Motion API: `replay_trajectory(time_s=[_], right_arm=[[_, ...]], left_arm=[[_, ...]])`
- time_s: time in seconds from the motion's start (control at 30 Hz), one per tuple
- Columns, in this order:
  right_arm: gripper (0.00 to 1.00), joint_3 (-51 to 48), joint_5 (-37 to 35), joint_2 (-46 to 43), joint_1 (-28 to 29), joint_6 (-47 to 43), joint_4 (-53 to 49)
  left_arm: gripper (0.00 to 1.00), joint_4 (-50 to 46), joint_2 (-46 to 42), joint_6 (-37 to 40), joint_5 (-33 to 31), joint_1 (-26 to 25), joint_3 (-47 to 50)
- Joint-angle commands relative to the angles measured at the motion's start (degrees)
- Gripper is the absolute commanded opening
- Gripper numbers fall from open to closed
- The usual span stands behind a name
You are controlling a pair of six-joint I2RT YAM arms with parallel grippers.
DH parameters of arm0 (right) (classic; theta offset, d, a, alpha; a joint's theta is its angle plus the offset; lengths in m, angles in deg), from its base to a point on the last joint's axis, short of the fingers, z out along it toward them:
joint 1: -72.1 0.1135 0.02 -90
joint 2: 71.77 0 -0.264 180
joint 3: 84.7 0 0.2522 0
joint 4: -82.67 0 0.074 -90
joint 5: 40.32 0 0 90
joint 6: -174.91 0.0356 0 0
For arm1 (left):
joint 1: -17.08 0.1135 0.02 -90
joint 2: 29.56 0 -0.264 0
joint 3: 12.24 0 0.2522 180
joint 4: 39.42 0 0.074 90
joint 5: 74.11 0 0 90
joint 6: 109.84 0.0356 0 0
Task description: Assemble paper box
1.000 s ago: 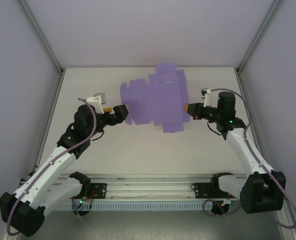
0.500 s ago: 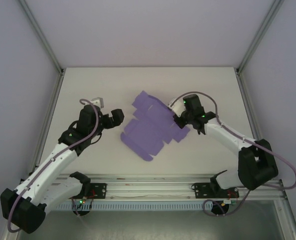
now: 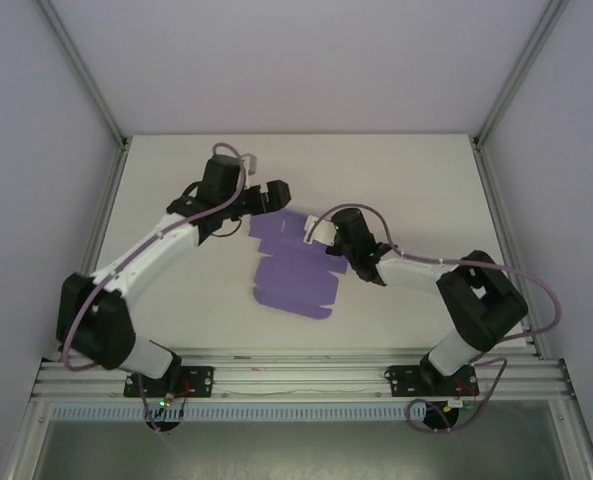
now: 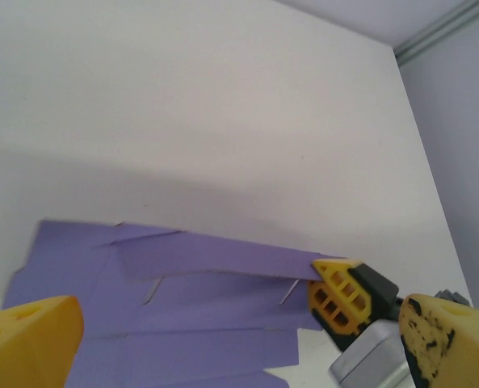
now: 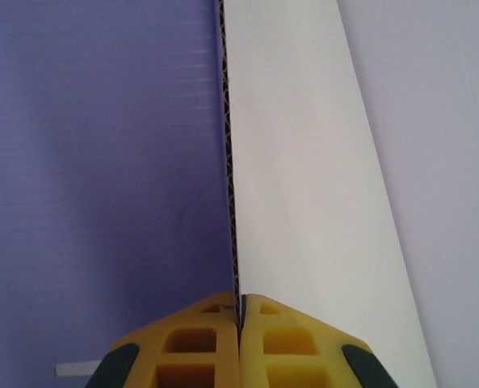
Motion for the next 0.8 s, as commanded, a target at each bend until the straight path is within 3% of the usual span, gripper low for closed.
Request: replay_trajectory(time_s=[0.0,0.17,0.33,0.47,0.77], right_arm=[[0.0,-0.5,-3.3,0.5,0.6,-0.9,4.4],[0.0,-0.2,-3.8,0.6,0.6,-0.3,4.5],[0.0,-0.9,-3.8,0.6,0.6,0.0,5.3],[0.0,-1.0,-3.8,0.9,0.6,0.1,5.3],[0.0,-0.6,-2.6,2.3,0.9,0.8,6.8]], left_arm=[[1.0,-0.9,5.0,3.3,5.1,0.5,-5.9],[0.92,-8.9,13.4,6.2,3.1,0.5,-14.1],[0.85,-10.0,16.8,5.7,6.9,0.5,-14.4],[0.8,-13.5,18.9,5.6,4.4,0.5,-15.6],[0.69,-7.8,21.7,1.5,10.2,0.4,-14.7]])
